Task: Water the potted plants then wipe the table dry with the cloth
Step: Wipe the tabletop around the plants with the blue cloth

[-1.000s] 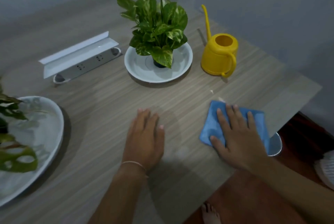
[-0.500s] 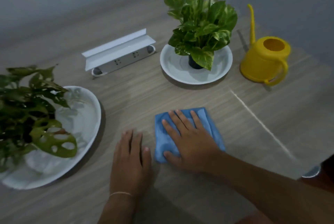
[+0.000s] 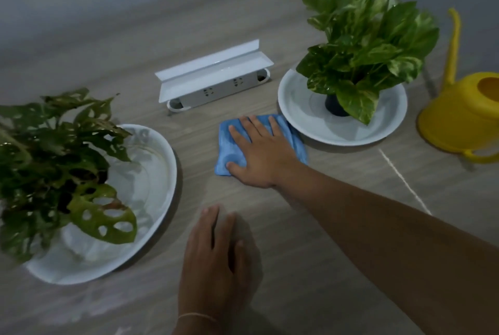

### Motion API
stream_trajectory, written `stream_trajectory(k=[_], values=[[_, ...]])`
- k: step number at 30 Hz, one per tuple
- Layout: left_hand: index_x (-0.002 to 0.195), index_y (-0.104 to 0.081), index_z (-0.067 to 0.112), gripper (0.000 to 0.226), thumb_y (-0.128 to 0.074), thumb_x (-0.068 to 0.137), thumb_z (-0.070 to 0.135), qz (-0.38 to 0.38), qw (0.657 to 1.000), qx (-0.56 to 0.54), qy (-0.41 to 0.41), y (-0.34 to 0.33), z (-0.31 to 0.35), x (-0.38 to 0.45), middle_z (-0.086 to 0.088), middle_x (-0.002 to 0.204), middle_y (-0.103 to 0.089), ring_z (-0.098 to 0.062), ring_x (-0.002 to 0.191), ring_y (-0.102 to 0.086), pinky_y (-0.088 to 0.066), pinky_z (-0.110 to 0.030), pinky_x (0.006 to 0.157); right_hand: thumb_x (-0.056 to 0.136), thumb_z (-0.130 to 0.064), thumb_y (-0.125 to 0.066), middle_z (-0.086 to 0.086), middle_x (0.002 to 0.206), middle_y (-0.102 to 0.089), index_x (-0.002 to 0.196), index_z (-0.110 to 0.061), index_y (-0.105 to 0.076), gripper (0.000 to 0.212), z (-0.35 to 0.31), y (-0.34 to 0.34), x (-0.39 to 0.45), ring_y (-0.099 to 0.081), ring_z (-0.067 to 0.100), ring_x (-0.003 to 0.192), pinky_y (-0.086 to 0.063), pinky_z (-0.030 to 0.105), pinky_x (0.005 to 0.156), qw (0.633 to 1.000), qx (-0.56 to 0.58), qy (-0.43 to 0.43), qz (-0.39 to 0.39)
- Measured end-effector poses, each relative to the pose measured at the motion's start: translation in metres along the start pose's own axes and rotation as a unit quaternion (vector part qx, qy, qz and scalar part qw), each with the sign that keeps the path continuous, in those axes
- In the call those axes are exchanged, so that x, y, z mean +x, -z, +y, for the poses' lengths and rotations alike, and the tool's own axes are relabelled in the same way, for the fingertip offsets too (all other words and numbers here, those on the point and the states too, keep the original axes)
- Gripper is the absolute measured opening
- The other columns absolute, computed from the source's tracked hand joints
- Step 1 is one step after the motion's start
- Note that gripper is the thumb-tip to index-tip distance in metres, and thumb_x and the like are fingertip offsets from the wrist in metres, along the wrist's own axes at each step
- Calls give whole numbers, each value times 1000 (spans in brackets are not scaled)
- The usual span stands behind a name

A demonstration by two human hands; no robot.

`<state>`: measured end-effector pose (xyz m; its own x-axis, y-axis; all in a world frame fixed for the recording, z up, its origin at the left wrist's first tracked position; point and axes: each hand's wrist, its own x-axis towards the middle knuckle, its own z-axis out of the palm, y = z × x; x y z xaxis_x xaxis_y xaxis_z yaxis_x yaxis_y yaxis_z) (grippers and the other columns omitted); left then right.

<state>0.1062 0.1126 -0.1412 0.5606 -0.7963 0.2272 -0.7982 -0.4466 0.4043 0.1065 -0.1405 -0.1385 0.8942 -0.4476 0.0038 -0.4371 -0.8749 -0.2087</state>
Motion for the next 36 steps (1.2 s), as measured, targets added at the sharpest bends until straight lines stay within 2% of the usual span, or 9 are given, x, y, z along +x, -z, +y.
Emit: stream_trajectory(k=[4, 10, 13, 16, 20, 24, 28, 31, 36], values=[[129, -66, 10, 50, -51, 89, 36, 26, 1000, -4, -8, -3, 1, 2, -20, 147, -50, -35, 137, -48, -44, -49, 106, 87, -76, -25, 7, 171, -1, 162, -26, -7, 93, 3, 0, 19, 7, 23, 157, 9, 58, 122, 1000, 0, 2, -7], [132, -62, 12, 51, -50, 89, 35, 4, 1000, 5, -13, -1, 0, 2, -17, 149, -48, -37, 139, -45, -43, -52, 107, 90, -74, -24, 6, 171, 1, 162, -26, -7, 88, 2, 2, 16, 7, 23, 157, 7, 58, 122, 1000, -6, 0, -11], [132, -61, 14, 51, -49, 89, 36, -11, 1000, 5, -7, 1, 0, 3, -18, 148, -48, -38, 139, -44, -43, -53, 108, 93, -72, -26, 5, 171, 3, 162, -27, -7, 85, -1, 7, -7, 9, 21, 157, 8, 56, 123, 1000, 0, -5, -15], [131, -63, 11, 51, -48, 89, 36, -14, 1000, 16, 2, 0, 0, 0, -20, 148, -49, -38, 138, -45, -41, -50, 110, 91, -70, -30, 5, 171, -3, 162, -28, -13, 84, -8, 6, -55, 5, 20, 157, 6, 53, 124, 1000, 17, -23, 12], [131, -64, 10, 52, -47, 89, 36, -7, 1000, 3, -3, 1, 0, -1, -20, 147, -50, -38, 139, -45, -39, -49, 110, 89, -74, -32, 2, 170, -13, 160, -32, -24, 83, -1, 4, -132, -6, 19, 157, -4, 52, 125, 993, 4, -102, 51], [130, -64, 9, 52, -46, 88, 35, -4, 1000, -3, -4, 0, 0, -1, -21, 146, -50, -41, 138, -45, -40, -52, 110, 88, -74, -36, 4, 165, -30, 155, -30, -37, 81, 41, 14, -183, -23, 23, 153, -16, 52, 124, 969, -4, -224, 102], [129, -64, 9, 52, -45, 88, 34, 4, 1000, -4, -16, -2, -3, 2, -22, 144, -51, -42, 137, -44, -39, -52, 111, 85, -77, -24, 5, 167, -25, 158, -31, -27, 86, 86, 29, -196, -19, 25, 153, -11, 50, 125, 942, -29, -327, 75], [127, -66, 8, 51, -46, 87, 33, 23, 999, -9, -24, -2, 0, 3, -24, 140, -53, -43, 133, -47, -41, -52, 109, 87, -77, -24, 4, 169, -18, 159, -32, -21, 85, 104, 35, -192, -13, 26, 154, -8, 51, 125, 920, -29, -385, 68], [124, -67, 8, 49, -49, 85, 31, 46, 999, -7, -15, -6, 0, 1, -23, 140, -55, -42, 133, -48, -41, -53, 108, 89, -74, -17, 3, 170, -13, 160, -30, -16, 83, 90, 32, -198, -8, 25, 155, -6, 53, 125, 914, -31, -401, 58]])
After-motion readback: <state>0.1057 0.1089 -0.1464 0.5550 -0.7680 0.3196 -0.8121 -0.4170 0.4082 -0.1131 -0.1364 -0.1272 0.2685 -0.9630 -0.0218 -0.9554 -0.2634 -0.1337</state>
